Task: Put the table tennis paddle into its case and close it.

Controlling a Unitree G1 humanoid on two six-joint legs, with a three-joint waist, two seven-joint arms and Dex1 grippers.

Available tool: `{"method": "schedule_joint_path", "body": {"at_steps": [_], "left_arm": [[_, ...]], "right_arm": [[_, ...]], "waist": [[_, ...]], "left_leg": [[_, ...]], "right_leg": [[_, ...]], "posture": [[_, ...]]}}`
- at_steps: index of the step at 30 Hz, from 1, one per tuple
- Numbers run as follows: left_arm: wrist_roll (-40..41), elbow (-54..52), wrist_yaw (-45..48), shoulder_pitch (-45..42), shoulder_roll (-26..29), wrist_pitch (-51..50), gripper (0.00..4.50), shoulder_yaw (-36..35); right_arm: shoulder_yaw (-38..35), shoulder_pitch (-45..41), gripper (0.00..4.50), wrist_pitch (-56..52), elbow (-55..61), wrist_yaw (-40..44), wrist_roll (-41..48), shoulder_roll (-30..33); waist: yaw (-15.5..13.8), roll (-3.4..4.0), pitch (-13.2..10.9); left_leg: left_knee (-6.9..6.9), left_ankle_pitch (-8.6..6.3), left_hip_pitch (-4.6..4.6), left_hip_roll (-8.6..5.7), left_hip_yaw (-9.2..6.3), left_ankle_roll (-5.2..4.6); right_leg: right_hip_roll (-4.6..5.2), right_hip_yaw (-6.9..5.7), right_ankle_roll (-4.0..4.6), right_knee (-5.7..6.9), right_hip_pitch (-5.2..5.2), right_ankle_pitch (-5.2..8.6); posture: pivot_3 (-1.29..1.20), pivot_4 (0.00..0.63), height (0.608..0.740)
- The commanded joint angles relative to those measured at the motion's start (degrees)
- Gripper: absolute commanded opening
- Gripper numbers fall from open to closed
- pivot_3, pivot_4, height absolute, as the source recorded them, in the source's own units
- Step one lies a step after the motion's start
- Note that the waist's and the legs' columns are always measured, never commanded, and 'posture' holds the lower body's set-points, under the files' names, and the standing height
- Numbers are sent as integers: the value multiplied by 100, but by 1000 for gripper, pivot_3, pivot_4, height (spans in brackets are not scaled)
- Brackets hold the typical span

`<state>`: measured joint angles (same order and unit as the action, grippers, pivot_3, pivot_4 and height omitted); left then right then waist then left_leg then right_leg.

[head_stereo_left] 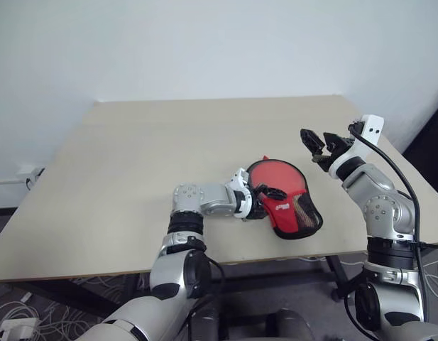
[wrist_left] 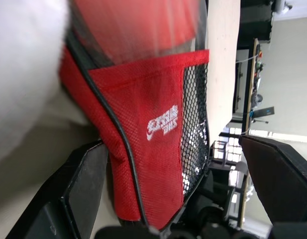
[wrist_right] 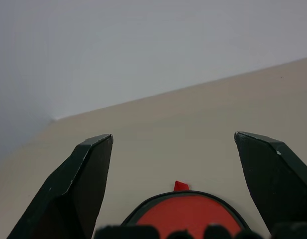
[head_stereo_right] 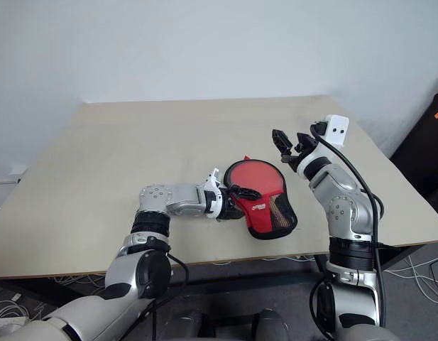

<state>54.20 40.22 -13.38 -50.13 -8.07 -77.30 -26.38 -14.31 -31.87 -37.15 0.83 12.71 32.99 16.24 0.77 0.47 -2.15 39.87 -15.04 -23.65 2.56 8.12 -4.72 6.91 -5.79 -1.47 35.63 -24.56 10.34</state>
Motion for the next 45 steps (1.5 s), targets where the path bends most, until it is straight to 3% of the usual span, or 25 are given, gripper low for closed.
{"method": "schedule_joint_path", "body": {"at_steps": [1,4,7,14,26,29,32,41,45], "left_arm": [[-124,349,161,-322,-908,190,4489,198],[-246,468,342,-296,-917,312,4489,379],[-389,574,666,-232,-901,480,3932,579],[-397,534,1001,-236,-855,555,1556,663],[-479,606,893,-220,-787,423,1556,612],[-439,520,942,-217,-807,366,954,612],[-405,480,943,-212,-834,390,50,570],[-223,544,869,-382,-662,178,50,257],[66,160,479,-355,-443,-532,50,-186]], "right_arm": [[-83,-91,4247,138,220,-8,-15,17],[-81,-101,4247,150,207,-18,-23,7],[-69,-107,4247,164,204,-33,-34,-14],[-74,-72,4247,178,203,-52,-92,-20],[-114,-52,4247,138,193,-105,-121,-113],[-114,-47,4247,141,215,-135,-121,-142],[-130,-28,4247,148,220,-163,-122,-149],[-158,87,4247,170,320,-242,-124,-166],[-119,160,4247,179,410,-269,-116,-244]], "waist": [[-3,0,0],[-24,0,0],[-62,1,1],[-90,1,0],[-89,0,0],[-89,1,0],[-90,1,0],[-88,2,-1],[-86,2,-2]], "left_leg": [[0,0,0,0,0,0],[0,-1,1,-1,-4,-2],[1,-3,1,-3,-6,-6],[2,-6,-1,-1,-6,-10],[2,-20,-2,1,-9,-35],[2,-22,-2,2,-10,-38],[2,-24,-2,5,-11,-39],[2,-24,-3,11,-12,-40],[1,-25,-5,11,-15,-41]], "right_leg": [[0,0,0,0,1,0],[4,-4,0,-2,4,0],[7,-6,0,-4,7,1],[10,-6,0,-4,3,1],[10,-6,-1,-4,3,2],[10,-7,-1,-4,3,2],[11,-7,-2,-4,3,2],[12,-8,-2,-5,2,3],[12,-11,-3,-7,1,3]], "posture": [[0,0,724],[0,0,724],[0,0,724],[0,0,724],[0,0,724],[0,0,724],[0,0,724],[0,0,724],[0,0,724]]}}
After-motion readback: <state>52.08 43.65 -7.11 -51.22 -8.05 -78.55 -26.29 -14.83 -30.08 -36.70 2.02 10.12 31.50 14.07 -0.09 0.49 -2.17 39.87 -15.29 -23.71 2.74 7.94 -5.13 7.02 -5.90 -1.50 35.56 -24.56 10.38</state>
